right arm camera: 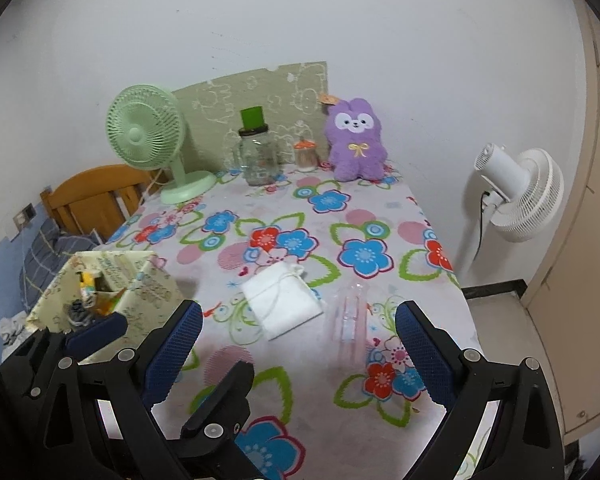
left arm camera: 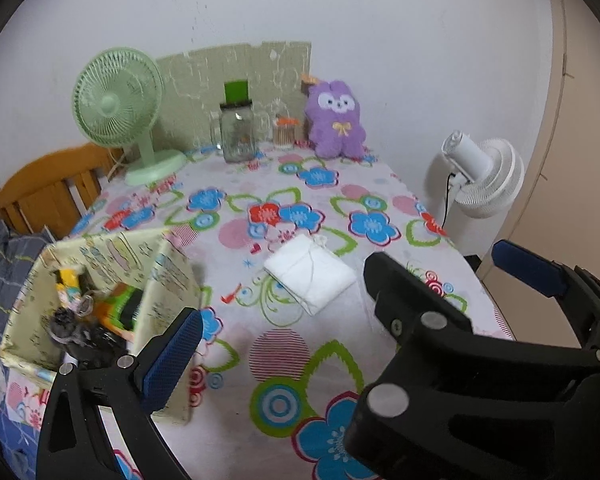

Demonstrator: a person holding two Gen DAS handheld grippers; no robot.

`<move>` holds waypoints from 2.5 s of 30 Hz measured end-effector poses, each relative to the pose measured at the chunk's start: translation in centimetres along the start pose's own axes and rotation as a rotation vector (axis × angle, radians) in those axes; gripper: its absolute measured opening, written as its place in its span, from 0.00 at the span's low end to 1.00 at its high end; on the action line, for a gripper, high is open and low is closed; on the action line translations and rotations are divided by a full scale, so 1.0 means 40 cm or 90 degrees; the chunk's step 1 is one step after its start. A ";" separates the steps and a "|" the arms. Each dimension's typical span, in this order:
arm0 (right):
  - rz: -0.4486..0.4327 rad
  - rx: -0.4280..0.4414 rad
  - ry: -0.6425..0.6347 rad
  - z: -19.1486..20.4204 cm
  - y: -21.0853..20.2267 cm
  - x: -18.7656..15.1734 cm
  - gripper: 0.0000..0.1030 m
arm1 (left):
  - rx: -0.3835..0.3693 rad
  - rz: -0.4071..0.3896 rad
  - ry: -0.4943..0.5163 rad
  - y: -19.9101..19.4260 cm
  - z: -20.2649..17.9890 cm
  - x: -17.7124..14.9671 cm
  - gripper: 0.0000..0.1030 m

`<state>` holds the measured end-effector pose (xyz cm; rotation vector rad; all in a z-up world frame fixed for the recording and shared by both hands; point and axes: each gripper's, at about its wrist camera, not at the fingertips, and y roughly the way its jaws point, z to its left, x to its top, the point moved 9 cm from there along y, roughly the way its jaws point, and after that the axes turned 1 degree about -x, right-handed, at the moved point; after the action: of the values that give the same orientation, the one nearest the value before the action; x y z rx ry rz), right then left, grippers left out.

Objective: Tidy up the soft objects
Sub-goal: 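Lower the left gripper to the white towel while the right gripper reaches the clear tube pack, then grasp the white towel with the left gripper while the right gripper grasps the clear tube pack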

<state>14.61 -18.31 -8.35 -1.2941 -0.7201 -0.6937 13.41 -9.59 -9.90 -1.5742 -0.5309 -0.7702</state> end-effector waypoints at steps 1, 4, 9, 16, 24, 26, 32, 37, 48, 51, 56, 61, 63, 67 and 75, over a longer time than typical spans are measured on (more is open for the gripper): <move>0.002 -0.003 0.001 -0.006 0.007 -0.002 0.96 | 0.000 0.005 -0.001 0.010 -0.003 -0.004 0.99; 0.015 -0.007 0.008 -0.023 0.035 -0.014 0.96 | 0.001 0.018 -0.006 0.038 -0.007 -0.014 0.99; 0.031 -0.011 0.019 -0.052 0.080 -0.033 0.96 | -0.002 0.039 -0.013 0.090 -0.016 -0.027 0.95; 0.059 -0.023 0.029 -0.081 0.135 -0.056 0.96 | 0.008 0.069 -0.020 0.153 -0.020 -0.041 0.94; 0.086 -0.026 0.020 -0.092 0.197 -0.077 0.95 | 0.018 0.087 -0.034 0.213 -0.005 -0.057 0.94; 0.096 -0.027 0.023 -0.095 0.213 -0.084 0.95 | 0.017 0.101 -0.036 0.229 -0.004 -0.065 0.94; 0.120 -0.025 0.028 -0.101 0.251 -0.100 0.91 | 0.012 0.125 -0.030 0.265 -0.009 -0.074 0.94; 0.147 -0.032 0.034 -0.106 0.280 -0.119 0.90 | 0.016 0.134 -0.017 0.279 -0.013 -0.081 0.94; 0.192 -0.030 0.046 -0.101 0.319 -0.152 0.58 | 0.014 0.161 -0.013 0.306 -0.012 -0.099 0.92; 0.192 -0.043 0.040 -0.108 0.318 -0.153 0.45 | 0.018 0.161 -0.011 0.307 -0.013 -0.101 0.92; 0.188 -0.032 0.047 -0.115 0.313 -0.147 0.35 | 0.007 0.163 -0.019 0.303 -0.022 -0.098 0.92; 0.171 -0.034 0.034 -0.120 0.293 -0.126 0.26 | 0.008 0.152 -0.020 0.294 -0.030 -0.086 0.92; 0.170 -0.029 0.035 -0.122 0.289 -0.121 0.25 | 0.009 0.147 -0.015 0.290 -0.035 -0.079 0.92; 0.156 -0.026 0.039 -0.128 0.276 -0.106 0.24 | 0.010 0.133 -0.009 0.280 -0.044 -0.061 0.92; 0.125 -0.014 0.037 -0.138 0.258 -0.052 0.24 | -0.001 0.111 -0.008 0.271 -0.064 -0.014 0.92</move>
<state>22.01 -22.18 -16.80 -1.3392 -0.5307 -0.5791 20.39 -13.69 -17.55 -1.6037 -0.3958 -0.6294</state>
